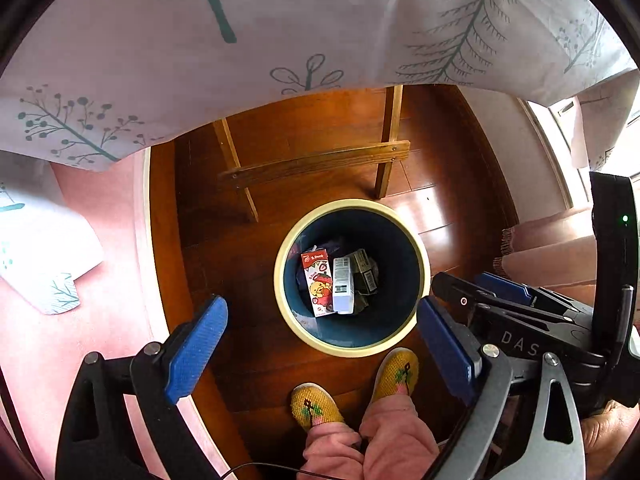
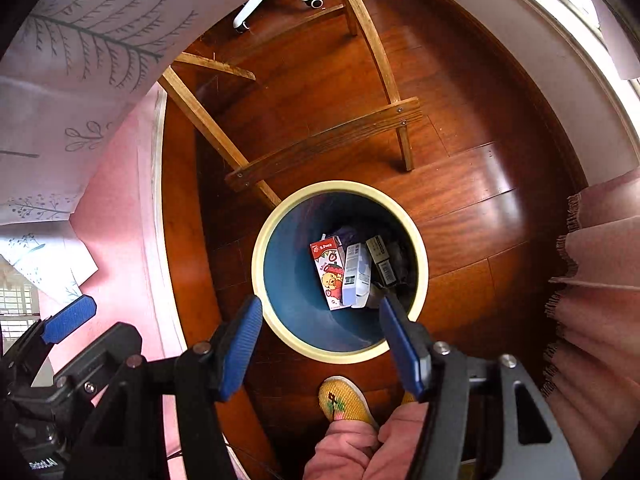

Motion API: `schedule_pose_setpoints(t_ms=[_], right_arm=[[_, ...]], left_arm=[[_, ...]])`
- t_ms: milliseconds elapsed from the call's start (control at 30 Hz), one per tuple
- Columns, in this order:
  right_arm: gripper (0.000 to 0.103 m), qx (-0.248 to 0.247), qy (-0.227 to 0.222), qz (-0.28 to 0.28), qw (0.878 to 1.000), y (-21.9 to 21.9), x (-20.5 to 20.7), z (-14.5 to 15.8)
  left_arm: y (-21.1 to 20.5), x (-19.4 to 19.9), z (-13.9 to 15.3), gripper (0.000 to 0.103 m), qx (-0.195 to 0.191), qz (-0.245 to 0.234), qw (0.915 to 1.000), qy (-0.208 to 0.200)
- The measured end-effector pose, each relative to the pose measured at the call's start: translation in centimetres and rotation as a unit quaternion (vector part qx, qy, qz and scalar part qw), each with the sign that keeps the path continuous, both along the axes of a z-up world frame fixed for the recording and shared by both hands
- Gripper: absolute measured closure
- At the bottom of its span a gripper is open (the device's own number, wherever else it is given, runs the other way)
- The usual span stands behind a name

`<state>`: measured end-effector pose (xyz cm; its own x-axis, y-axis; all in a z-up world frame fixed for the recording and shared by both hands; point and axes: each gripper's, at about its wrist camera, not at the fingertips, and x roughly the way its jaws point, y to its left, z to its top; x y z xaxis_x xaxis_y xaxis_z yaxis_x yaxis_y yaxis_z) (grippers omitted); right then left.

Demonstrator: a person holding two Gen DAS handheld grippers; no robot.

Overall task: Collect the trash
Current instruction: 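Raise both tools back toward the table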

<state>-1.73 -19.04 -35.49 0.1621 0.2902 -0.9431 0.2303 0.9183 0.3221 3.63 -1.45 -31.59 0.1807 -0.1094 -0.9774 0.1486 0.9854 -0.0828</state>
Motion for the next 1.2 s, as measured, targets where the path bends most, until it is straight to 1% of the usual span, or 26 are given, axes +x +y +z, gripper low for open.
schedule_pose_setpoints(t_ms=[167,300,433,533,600,667,800,900,967,1067,1200], right_arm=[[0.041,0.009,-0.005,-0.022,1.0,-0.1,-1.1,2.4],[0.041,0.013,-0.02,-0.036,0.999,-0.1,-2.3,6.0],[0.041,0.0,-0.035,-0.038,0.999,0.7,-3.4,11.0],[0.041,0.004,-0.063,-0.04,0.997,1.2,-4.0,15.7],[0.041,0.006,-0.089,-0.039,0.995,1.6,-4.4,19.2],[0.04,0.008,-0.108,-0.04,0.993,1.9,-4.4,22.1],[0.037,0.004,-0.148,-0.045,0.988,2.0,-4.4,27.2],[0.037,-0.003,-0.178,-0.043,0.983,2.2,-4.2,30.6],[0.037,-0.009,-0.2,-0.043,0.979,2.3,-4.2,32.5],[0.037,-0.017,-0.23,-0.043,0.972,2.5,-4.1,35.1],[0.037,-0.035,-0.254,-0.03,0.966,2.7,-3.4,37.7]], left_arm=[[1.1,-0.8,3.3,0.008,-0.01,0.022,0.9996,-0.016],[2.1,-1.7,7.8,0.008,-0.024,0.03,0.9987,-0.033],[2.9,-2.4,13.5,0.008,-0.033,0.02,0.9974,-0.061],[3.4,-3.1,18.5,0.008,-0.048,0.008,0.9947,-0.09],[3.6,-3.5,21.8,0.008,-0.055,-0.003,0.9917,-0.116],[4.0,-3.9,24.9,0.008,-0.061,-0.01,0.9876,-0.144],[5.0,-4.4,29.7,0.007,-0.075,-0.021,0.9797,-0.184],[5.6,-4.6,32.5,0.007,-0.081,-0.029,0.9744,-0.208],[6.0,-4.9,33.8,0.007,-0.085,-0.032,0.9714,-0.22],[6.7,-4.9,35.4,0.007,-0.089,-0.036,0.9674,-0.234],[6.8,-4.3,37.7,0.007,-0.084,-0.043,0.9615,-0.258]])
